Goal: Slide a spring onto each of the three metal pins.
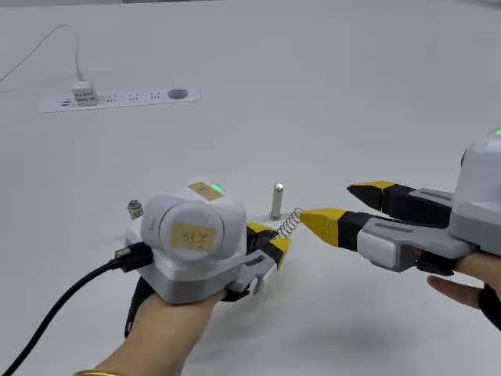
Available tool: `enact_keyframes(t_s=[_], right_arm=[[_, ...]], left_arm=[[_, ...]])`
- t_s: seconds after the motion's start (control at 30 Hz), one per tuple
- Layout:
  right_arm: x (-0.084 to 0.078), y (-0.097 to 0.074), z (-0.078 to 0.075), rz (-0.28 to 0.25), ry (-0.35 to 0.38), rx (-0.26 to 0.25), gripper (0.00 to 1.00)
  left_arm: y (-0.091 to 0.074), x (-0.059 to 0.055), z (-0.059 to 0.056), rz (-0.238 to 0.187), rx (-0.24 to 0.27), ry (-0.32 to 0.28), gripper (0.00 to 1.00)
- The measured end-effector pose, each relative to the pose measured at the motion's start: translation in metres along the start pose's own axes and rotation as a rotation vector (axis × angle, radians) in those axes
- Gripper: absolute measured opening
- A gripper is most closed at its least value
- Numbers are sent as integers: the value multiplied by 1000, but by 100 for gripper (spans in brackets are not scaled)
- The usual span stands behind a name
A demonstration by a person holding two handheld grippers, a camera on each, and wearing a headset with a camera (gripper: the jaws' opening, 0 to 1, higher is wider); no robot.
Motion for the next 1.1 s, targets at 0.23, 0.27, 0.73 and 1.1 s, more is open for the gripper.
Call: enact_keyframes(t_s=[0.23,0.27,0.73,1.1], right_arm=[[6,2,6,-38,61,32,47],[7,3,7,-41,68,37,46],[12,13,29,-64,173,160,37],[10,18,44,-65,280,247,28]], left_arm=[[-20,9,-1,-83,-38,-77,9],[-22,10,-1,-88,-35,-76,9],[-57,19,-10,-196,-72,-47,10],[-66,21,-12,-249,-81,-19,10]])
Point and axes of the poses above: the centre of the closed fingertips' face, and the gripper's own axes: y roughly forward along the fingers, z roughly to its left, x roughly out of its top, the point moved 4 cm from there along -y, roughly backward along the fingers, and after that the axes turned 5 degrees about z, right-handed, at the moved point
